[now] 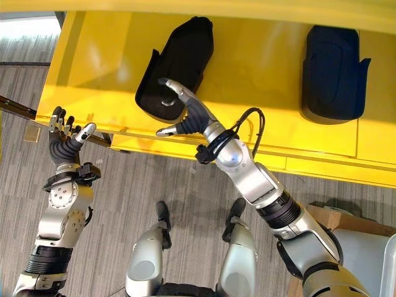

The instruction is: Move parts from the plastic box to the shelf.

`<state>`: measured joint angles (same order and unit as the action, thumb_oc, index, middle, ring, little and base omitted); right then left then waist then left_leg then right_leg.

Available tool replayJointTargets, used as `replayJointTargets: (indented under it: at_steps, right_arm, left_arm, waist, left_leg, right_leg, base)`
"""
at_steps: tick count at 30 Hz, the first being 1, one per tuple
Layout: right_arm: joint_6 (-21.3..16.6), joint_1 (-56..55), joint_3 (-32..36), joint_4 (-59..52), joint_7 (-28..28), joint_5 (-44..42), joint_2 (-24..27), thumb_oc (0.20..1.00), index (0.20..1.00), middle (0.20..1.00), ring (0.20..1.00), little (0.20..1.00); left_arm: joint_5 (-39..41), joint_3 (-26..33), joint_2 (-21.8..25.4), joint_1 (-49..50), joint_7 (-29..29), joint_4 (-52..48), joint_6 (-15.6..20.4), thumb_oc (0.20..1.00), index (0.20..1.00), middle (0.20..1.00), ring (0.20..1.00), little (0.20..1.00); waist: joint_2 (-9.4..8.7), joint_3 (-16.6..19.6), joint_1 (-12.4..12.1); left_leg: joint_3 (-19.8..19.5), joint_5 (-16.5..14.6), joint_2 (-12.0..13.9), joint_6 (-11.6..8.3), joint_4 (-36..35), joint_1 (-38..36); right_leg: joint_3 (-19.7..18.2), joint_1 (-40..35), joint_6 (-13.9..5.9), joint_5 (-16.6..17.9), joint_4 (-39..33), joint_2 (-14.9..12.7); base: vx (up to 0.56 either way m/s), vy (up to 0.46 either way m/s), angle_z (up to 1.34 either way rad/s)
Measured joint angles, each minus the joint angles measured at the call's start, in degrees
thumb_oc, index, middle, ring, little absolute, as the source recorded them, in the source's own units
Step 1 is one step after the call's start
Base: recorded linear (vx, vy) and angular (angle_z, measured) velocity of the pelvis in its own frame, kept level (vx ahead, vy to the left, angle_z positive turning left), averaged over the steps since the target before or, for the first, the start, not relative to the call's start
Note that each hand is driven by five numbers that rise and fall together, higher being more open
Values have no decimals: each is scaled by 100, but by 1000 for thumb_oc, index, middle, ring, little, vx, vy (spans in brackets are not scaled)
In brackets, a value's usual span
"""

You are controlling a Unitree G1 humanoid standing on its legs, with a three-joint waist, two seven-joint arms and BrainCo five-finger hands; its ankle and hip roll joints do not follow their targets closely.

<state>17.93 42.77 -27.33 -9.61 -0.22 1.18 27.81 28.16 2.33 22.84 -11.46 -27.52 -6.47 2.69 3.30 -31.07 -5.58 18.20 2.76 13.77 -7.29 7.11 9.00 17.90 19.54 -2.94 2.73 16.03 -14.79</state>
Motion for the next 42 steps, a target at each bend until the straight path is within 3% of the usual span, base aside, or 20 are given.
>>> replayJointTargets:
  at_steps: [7,11,18,25,26,27,28,30,32,37,42]
  right_arm:
    - [21,45,-64,683,102,313,-13,1000,1000,1000,1000,1000]
    - [-350,78,-57,692,50,228,-6,1000,1000,1000,1000,1000]
    - [-609,74,-49,-294,1,-808,-292,1000,1000,1000,1000,1000]
    - [-649,32,-203,57,-169,-1341,-431,1000,1000,1000,1000,1000]
    - [-785,-93,-86,113,114,-1445,-375,1000,1000,1000,1000,1000]
    - [-1250,-637,296,287,1006,-1844,-309,1000,1000,1000,1000,1000]
    - [-1361,-1132,386,284,1247,-1925,-201,1000,1000,1000,1000,1000]
    - [-1415,-2314,375,294,1608,-2022,3,1000,1000,1000,1000,1000]
    - [-1461,-2866,392,302,1742,-2022,73,1000,1000,1000,1000,1000]
    - [-1669,-2857,390,322,1785,-1975,177,1000,1000,1000,1000,1000]
    - [-1787,-1730,-154,264,1977,-1388,151,1000,1000,1000,1000,1000]
  left_arm:
    - [-4,0,-1,-4,102,-1,1,1000,1000,1000,1000,1000]
    - [-7,0,1,-15,208,-2,7,1000,1000,1000,1000,1000]
    - [3,-3,0,-14,490,-129,9,1000,1000,1000,1000,1000]
    - [4,-13,1,-7,642,-140,18,1000,1000,1000,1000,1000]
    - [-2,-27,-16,36,779,-63,98,1000,1000,1000,1000,1000]
    - [-3,-156,-92,41,1219,230,337,1000,1000,1000,1000,1000]
    - [-3,-272,-143,125,1376,344,412,1000,1000,1000,1000,1000]
    - [-15,-454,-207,762,1607,456,525,1000,1000,1000,1000,1000]
    - [-19,-454,-204,1064,1647,586,548,1000,1000,1000,1000,1000]
    - [-3,-435,-191,1087,1683,591,527,1000,1000,1000,1000,1000]
    - [3,-372,-165,1213,1749,578,375,1000,1000,1000,1000,1000]
  waist:
    - [0,0,-41]
    - [0,0,-34]
    - [4,0,-28]
    - [58,34,-10]
    - [55,34,31]
    - [63,35,35]
    - [54,52,34]
    - [-43,599,166]
    - [-128,1095,302]
    - [-202,1365,245]
    - [-200,1435,57]
  left_leg:
    - [-11,0,-2,0,0,1]
    - [-11,0,-3,0,-1,1]
    - [-15,4,-5,4,0,-23]
    - [-7,7,-7,8,-17,-190]
    - [6,-33,2,71,-12,-222]
    - [-22,-86,-5,133,-14,-466]
    - [-20,-129,-10,165,-42,-746]
    - [-12,-321,2,137,-120,-998]
    - [8,-294,-31,76,-207,-1040]
    - [-25,-290,-23,68,-234,-1154]
    - [-158,-227,3,87,-200,-859]
  right_leg:
    - [4,-7,1,0,5,-2]
    - [6,-7,1,0,7,-4]
    - [8,-31,2,0,14,-8]
    - [28,-200,5,0,-17,-19]
    - [5,-250,11,-9,-11,-20]
    - [54,-545,-21,-101,31,-44]
    - [92,-854,-59,-157,2,-47]
    - [172,-1205,-178,-303,-119,-44]
    - [199,-1272,-233,-238,-277,-31]
    - [269,-1461,-257,-220,-400,-6]
    - [407,-1279,-213,-194,-397,-28]
  base:
    - [0,0,0]
    - [0,0,0]
    - [0,0,0]
    - [2,17,0]
    - [21,135,17]
    - [38,172,23]
    - [30,122,26]
    - [-20,118,10]
    - [-24,52,2]
    - [-69,-16,5]
    - [-135,-22,13]
